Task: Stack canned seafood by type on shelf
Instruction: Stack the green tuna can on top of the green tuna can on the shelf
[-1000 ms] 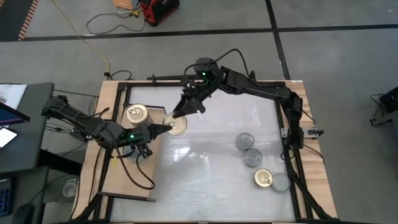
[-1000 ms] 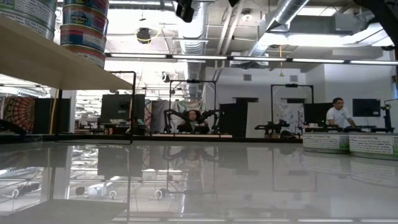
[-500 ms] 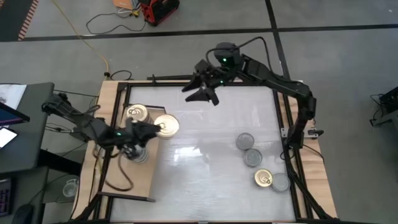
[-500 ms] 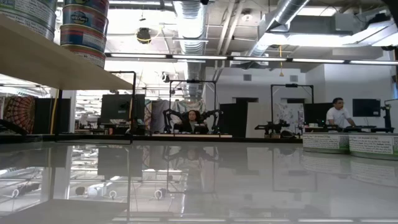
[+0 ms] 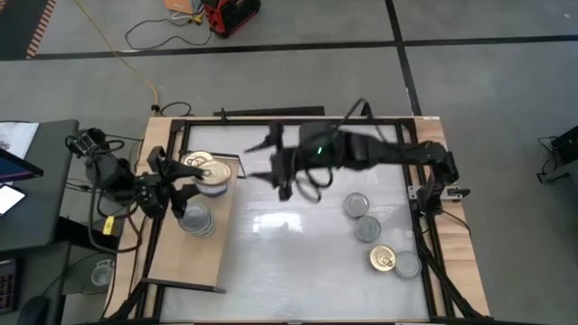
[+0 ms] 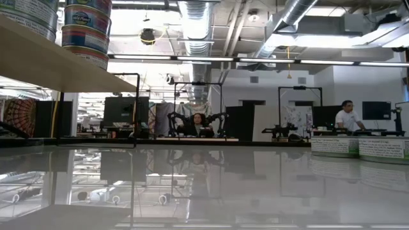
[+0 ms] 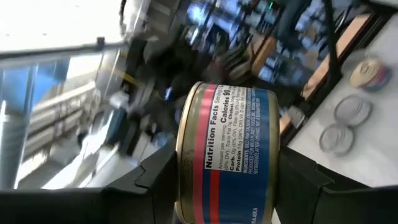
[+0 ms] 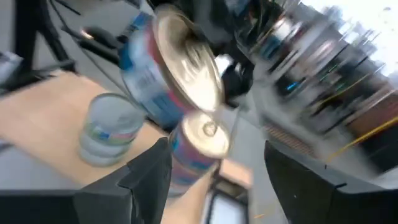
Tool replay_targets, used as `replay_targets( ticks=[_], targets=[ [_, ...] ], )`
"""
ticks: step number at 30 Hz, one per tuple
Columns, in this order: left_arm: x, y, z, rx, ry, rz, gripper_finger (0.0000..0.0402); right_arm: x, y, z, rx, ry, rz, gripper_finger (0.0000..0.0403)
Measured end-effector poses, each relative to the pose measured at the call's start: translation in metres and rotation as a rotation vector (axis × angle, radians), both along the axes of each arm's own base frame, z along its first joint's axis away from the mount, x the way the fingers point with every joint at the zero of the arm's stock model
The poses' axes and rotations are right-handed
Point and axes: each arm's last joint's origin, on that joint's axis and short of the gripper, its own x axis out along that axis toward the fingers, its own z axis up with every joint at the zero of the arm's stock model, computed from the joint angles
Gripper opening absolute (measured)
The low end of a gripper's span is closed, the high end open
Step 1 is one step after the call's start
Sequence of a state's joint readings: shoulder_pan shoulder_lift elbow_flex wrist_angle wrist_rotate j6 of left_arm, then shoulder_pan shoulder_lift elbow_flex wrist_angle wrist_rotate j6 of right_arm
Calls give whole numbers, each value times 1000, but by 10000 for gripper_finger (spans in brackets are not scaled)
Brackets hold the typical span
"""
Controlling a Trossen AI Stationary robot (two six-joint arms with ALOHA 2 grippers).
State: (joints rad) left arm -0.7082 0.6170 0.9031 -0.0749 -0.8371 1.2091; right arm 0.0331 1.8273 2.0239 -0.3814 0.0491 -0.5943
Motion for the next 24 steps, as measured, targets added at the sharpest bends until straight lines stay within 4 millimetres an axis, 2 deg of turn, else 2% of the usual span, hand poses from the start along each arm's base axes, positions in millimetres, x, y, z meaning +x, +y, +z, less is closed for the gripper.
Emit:
replay_targets(
  ticks=[5, 11, 17, 24],
  targets=[
    [-3, 1, -3, -37, 31, 100, 193, 26, 31, -25, -137, -2, 46, 282],
    [-5, 0, -5, -63, 55, 190, 202, 38, 48, -33, -331, -40, -131, 282],
    [-7, -2, -8, -60, 80, 245, 199, 42, 51, -38, -339, -40, -128, 296],
    [-11, -4, -8, -47, 92, 273, 199, 46, 43, -35, -375, -87, -144, 367]
  ],
)
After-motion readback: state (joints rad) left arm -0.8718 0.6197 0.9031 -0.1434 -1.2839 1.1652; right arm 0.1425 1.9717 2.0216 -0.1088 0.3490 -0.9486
